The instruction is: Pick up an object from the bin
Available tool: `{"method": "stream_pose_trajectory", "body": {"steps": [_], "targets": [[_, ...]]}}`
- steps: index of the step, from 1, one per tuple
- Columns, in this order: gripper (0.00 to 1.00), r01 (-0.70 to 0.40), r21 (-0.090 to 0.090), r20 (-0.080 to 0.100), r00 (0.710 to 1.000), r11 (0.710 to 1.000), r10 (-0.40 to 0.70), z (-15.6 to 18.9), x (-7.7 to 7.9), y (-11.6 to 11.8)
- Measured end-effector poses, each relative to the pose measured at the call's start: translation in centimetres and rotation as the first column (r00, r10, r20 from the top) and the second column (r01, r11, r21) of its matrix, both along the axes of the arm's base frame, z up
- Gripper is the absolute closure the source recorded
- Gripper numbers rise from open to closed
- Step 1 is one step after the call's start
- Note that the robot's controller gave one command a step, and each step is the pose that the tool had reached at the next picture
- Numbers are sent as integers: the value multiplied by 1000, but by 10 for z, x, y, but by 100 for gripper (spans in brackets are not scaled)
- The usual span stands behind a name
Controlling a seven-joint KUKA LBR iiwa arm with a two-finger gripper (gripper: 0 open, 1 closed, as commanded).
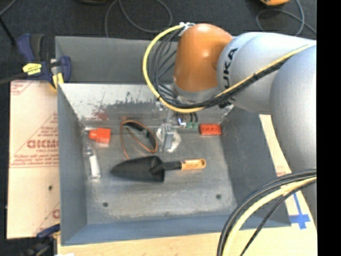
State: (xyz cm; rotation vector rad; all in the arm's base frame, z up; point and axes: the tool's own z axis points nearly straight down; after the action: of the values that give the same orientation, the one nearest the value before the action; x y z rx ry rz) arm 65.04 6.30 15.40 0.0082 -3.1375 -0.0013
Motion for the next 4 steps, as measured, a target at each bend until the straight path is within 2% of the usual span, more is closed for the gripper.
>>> {"method": "stream_pose_trajectory", "body": {"steps": [1,2,3,4], "targets": [[0,1,1,9,1000,1000,-1,6,2,0],[0,-63,-1,7,998,998,63,-66,-61,18],[0,-98,-1,4,995,995,98,-56,-79,16],[0,-94,-1,10,995,996,94,-18,-78,15]]}}
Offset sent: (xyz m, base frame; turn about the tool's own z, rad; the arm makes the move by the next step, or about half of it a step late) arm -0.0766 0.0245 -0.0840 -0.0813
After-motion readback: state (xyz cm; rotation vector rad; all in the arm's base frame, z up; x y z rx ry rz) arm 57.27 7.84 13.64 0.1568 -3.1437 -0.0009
